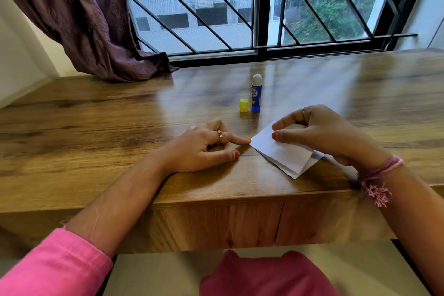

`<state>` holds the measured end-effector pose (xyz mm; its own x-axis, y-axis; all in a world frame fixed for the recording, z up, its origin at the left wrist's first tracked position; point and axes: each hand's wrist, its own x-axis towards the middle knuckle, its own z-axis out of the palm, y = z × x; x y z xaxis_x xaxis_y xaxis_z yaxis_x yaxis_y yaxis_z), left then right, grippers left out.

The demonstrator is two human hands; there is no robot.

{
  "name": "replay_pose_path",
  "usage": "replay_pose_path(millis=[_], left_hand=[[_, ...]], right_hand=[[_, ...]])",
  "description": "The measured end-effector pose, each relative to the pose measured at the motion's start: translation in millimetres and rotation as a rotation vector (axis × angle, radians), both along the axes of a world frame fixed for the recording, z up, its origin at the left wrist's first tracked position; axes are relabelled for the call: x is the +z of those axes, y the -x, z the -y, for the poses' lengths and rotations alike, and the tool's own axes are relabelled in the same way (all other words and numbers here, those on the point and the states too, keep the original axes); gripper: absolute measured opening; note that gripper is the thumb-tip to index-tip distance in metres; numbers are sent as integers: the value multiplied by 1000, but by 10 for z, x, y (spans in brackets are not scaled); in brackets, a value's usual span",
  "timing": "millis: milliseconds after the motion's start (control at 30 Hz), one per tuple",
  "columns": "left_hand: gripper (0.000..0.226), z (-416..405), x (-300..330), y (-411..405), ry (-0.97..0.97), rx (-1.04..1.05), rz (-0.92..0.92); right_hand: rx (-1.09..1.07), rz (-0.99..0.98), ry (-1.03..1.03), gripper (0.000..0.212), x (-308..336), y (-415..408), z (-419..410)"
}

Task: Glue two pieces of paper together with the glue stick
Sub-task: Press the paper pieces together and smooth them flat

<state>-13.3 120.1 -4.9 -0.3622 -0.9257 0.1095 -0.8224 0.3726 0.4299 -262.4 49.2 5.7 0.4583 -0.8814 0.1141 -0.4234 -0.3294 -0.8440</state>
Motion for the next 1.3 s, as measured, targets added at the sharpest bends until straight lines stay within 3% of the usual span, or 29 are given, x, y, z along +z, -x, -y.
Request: replay_pose_path(millis=[433, 767, 1033, 1300], left_hand=[[42, -10, 20, 40, 18, 10, 41], [36, 33, 11, 86, -10, 72, -40], [34, 57, -6, 123, 4, 116, -24], [36, 66, -20, 135, 31, 133, -19]], right_hand=[[-9, -73, 86, 12, 1, -12, -46], [-6, -179, 222, 13, 32, -26, -79], [51, -200, 206, 27, 101, -26, -63], [53, -202, 163, 23, 149, 63, -44]])
